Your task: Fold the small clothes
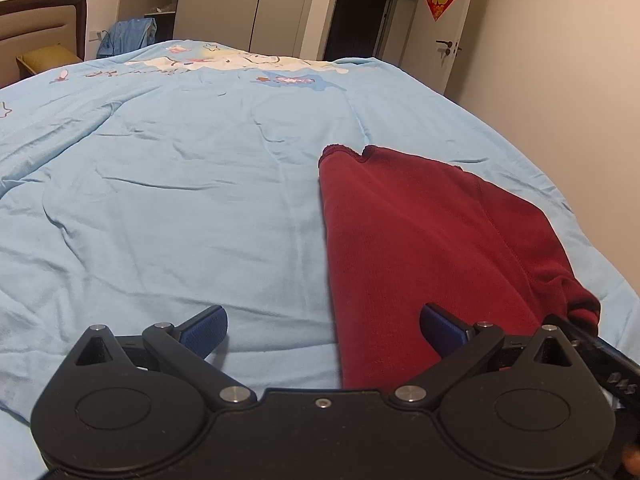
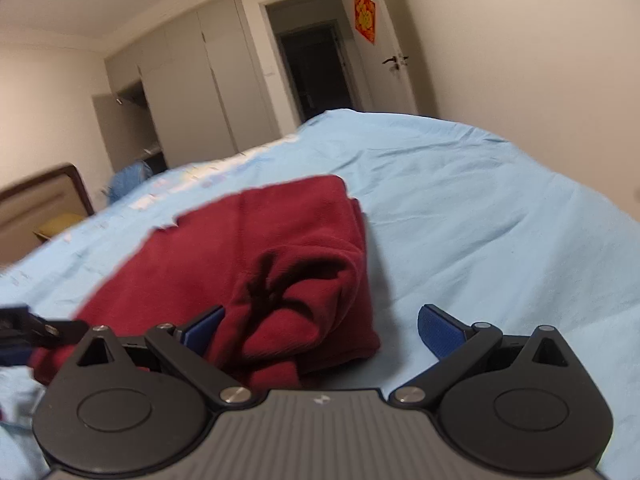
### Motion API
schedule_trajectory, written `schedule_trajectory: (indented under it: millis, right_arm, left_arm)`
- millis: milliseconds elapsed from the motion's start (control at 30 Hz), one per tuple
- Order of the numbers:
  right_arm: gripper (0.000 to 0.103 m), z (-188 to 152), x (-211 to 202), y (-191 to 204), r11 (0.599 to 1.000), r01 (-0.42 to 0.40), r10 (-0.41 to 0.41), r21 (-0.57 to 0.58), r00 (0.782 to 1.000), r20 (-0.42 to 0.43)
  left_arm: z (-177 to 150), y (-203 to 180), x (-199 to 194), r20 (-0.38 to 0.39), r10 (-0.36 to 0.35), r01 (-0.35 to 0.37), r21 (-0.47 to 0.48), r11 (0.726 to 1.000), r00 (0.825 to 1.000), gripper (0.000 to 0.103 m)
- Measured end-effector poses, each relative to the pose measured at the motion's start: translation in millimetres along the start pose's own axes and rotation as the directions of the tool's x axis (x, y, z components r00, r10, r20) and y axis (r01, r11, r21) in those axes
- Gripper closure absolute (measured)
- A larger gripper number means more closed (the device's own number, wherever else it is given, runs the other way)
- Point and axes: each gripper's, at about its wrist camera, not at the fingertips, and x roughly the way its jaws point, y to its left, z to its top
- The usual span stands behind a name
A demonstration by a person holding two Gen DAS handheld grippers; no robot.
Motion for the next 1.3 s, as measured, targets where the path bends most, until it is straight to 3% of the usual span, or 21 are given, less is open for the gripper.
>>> schedule_trajectory:
  millis: [67, 167, 233, 300, 367, 433, 533, 733, 900, 1100, 1300]
  right_arm:
    - [0.000, 3.4, -9.2, -5.7, 0.998, -0.044, 0.042, 0.051, 0.998, 0.038]
    - [0.000, 14.5, -13.6, -10.3, 0.996, -0.026, 0.020, 0.091, 0.997, 0.070]
    - [0.000, 25.3, -7.9, -9.9, 0.995, 0.034, -0.040, 0.093, 0.997, 0.064]
    - [0.000, 36.5, 2.7, -9.3, 0.983, 0.150, -0.156, 0.110, 0.987, 0.047]
    - [0.000, 47.8, 17.4, -13.5, 0.955, 0.254, -0.256, 0.155, 0.967, -0.009]
    - [0.000, 55.8, 33.8, -19.8, 0.938, 0.290, -0.277, 0.188, 0.956, -0.094]
    - [0.000, 50.6, 35.3, -16.3, 0.943, 0.294, -0.280, 0.155, 0.954, -0.107]
    - [0.000, 23.6, 18.3, 7.0, 0.952, 0.299, -0.304, -0.072, 0.949, -0.080]
    - [0.000, 18.7, 3.9, 6.5, 0.957, 0.280, -0.284, -0.071, 0.957, -0.056]
    - [0.000, 40.0, -3.6, 4.0, 0.982, 0.187, -0.185, -0.034, 0.981, 0.062]
    - [0.006, 58.2, 33.9, 2.7, 0.978, 0.179, -0.179, -0.104, 0.984, 0.016]
  left_arm:
    - [-0.4, 0.1, 0.8, -0.003, -0.001, 0.001, -0.003, 1.000, 1.000, 0.001]
    - [-0.6, -0.6, 1.9, -0.007, -0.003, 0.002, -0.010, 1.000, 1.000, 0.001]
    - [-1.3, -1.8, 1.8, -0.006, -0.001, 0.001, -0.008, 1.000, 1.000, 0.001]
    - [-1.6, -2.9, 1.7, -0.005, 0.002, -0.002, -0.006, 1.000, 1.000, 0.001]
    - [-1.1, -2.7, 1.4, -0.005, 0.003, -0.003, -0.003, 1.000, 1.000, 0.001]
    - [-1.0, -2.2, 1.3, -0.006, 0.002, -0.002, -0.002, 1.000, 1.000, 0.001]
    - [-1.0, -1.4, 1.2, -0.007, -0.001, 0.001, -0.003, 1.000, 1.000, 0.001]
    - [-1.3, -0.4, 1.4, -0.009, -0.009, 0.009, -0.004, 1.000, 1.000, 0.001]
    - [-1.4, -0.1, 2.6, -0.011, -0.009, 0.009, -0.005, 1.000, 1.000, 0.001]
    - [-1.8, -1.8, 3.7, -0.010, -0.004, 0.003, -0.007, 1.000, 1.000, 0.001]
    - [-3.0, -4.2, 3.2, -0.007, 0.003, -0.002, 0.002, 1.000, 1.000, 0.001]
